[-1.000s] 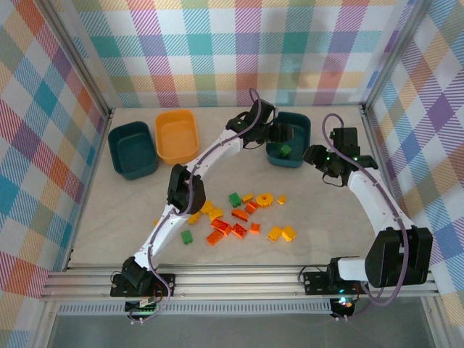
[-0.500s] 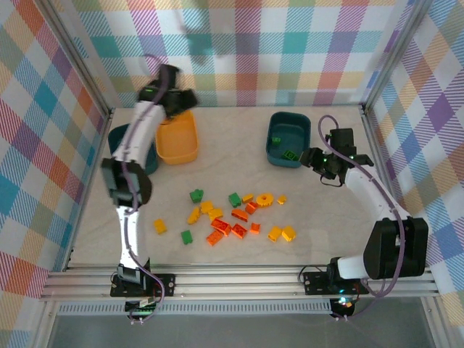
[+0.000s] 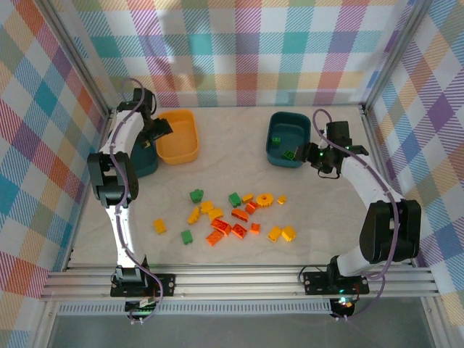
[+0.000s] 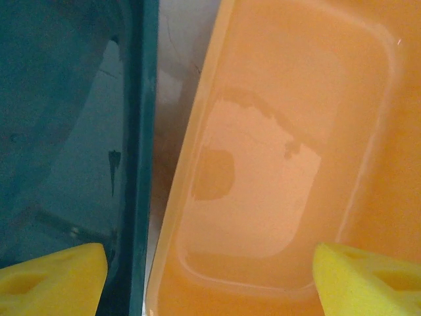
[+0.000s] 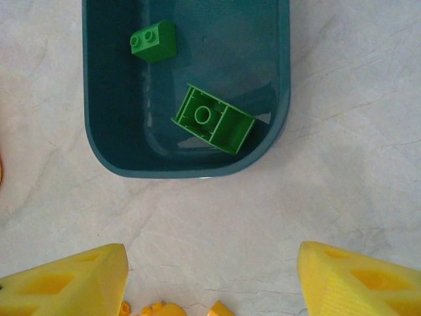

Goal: Sort the legos into containers by color

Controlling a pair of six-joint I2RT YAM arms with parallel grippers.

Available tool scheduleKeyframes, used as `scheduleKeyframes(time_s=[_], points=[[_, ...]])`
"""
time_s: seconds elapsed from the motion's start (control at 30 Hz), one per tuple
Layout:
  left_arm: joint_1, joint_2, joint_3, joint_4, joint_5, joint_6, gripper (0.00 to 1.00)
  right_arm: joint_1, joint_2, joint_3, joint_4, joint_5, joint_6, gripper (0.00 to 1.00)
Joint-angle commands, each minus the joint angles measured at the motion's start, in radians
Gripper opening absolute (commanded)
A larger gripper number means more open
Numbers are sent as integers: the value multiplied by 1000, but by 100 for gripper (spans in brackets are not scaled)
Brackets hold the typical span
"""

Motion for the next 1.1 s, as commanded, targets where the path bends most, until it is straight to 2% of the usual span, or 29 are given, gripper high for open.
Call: scheduleKeyframes(time_s=[0.0, 0.2, 0.53, 0.6, 0.73, 0.97, 1.07], points=[[8, -6, -10, 20, 0, 42, 81, -4, 9, 13, -13, -15, -25, 70], [8, -30, -74, 26, -123, 17, 78, -4, 37, 39, -19, -1, -23, 70], [12, 75, -30, 42, -67, 61, 68, -5, 255, 249, -105, 129, -96, 69], [13, 84, -20, 45, -59, 75, 62, -5, 304, 296, -121, 140, -107, 67], [13, 100, 5, 37, -59, 103, 53, -6, 392, 374, -143, 183, -127, 54], [10, 76, -25, 58, -33, 128, 31, -15, 495, 467, -183, 189, -162, 51], [-5, 61, -41, 72, -6, 135, 20, -17, 513, 477, -181, 175, -167, 45]])
